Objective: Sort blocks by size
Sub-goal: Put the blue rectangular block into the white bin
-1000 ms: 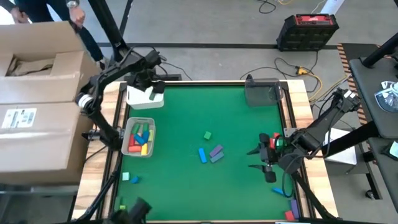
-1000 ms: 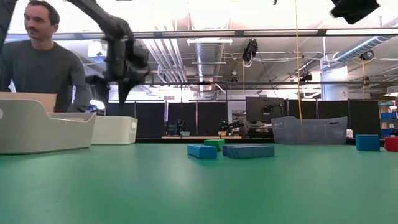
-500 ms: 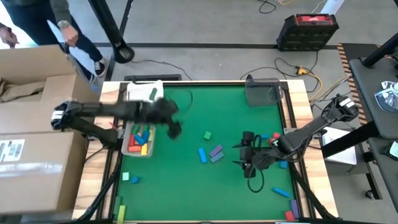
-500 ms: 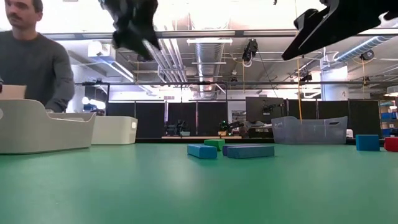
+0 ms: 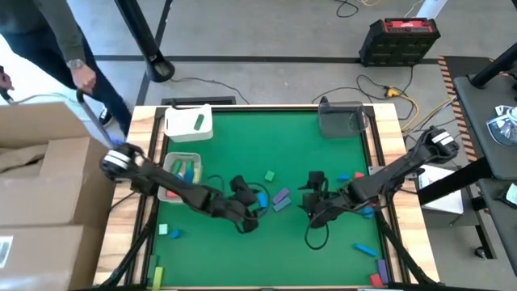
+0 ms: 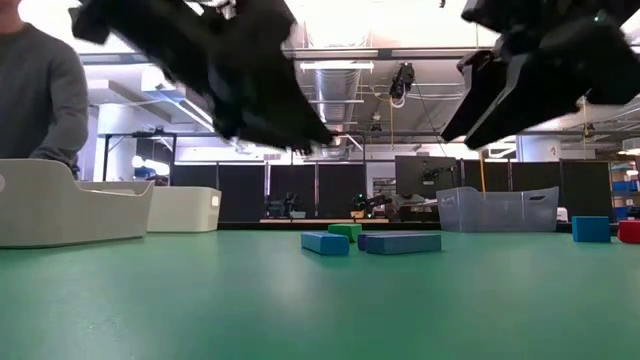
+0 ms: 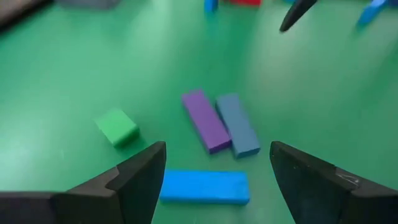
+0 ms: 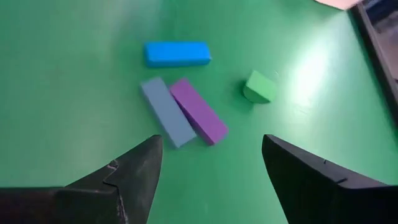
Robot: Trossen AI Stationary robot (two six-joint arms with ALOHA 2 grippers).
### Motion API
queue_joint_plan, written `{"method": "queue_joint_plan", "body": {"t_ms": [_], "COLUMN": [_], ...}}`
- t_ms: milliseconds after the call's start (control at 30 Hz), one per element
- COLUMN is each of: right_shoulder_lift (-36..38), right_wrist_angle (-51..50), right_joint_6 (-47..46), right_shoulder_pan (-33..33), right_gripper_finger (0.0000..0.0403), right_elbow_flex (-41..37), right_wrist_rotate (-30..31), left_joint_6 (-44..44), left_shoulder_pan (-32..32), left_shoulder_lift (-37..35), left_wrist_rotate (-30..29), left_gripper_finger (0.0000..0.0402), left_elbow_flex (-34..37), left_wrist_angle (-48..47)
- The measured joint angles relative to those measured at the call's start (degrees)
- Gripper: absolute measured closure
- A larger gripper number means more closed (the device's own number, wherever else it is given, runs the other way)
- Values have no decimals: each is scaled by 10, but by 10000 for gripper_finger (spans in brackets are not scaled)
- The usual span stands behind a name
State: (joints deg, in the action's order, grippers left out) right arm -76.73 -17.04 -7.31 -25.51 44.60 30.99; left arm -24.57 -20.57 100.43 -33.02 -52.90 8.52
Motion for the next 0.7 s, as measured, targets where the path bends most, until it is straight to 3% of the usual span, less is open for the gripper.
{"method": "queue_joint_plan", "body": {"t_ms": [233, 467, 700], "right_shoulder_lift": [-22, -19, -19], "right_wrist_angle": [-3, -3, -3], "right_joint_6": [-1, -2, -25], "right_shoulder_pan": [8, 10, 10], "right_gripper_finger": [96, 59, 50], "right_elbow_flex": [0, 0, 0], "right_wrist_rotate": [21, 21, 16], "left_joint_6": [-25, -24, -15], "left_shoulder_pan": [6, 12, 21], "left_shoulder_lift": [74, 82, 82], "left_wrist_rotate": [9, 6, 13], "left_gripper_finger": [98, 64, 44], "left_elbow_flex": [-35, -37, -37], "left_wrist_angle": [0, -30, -30]}}
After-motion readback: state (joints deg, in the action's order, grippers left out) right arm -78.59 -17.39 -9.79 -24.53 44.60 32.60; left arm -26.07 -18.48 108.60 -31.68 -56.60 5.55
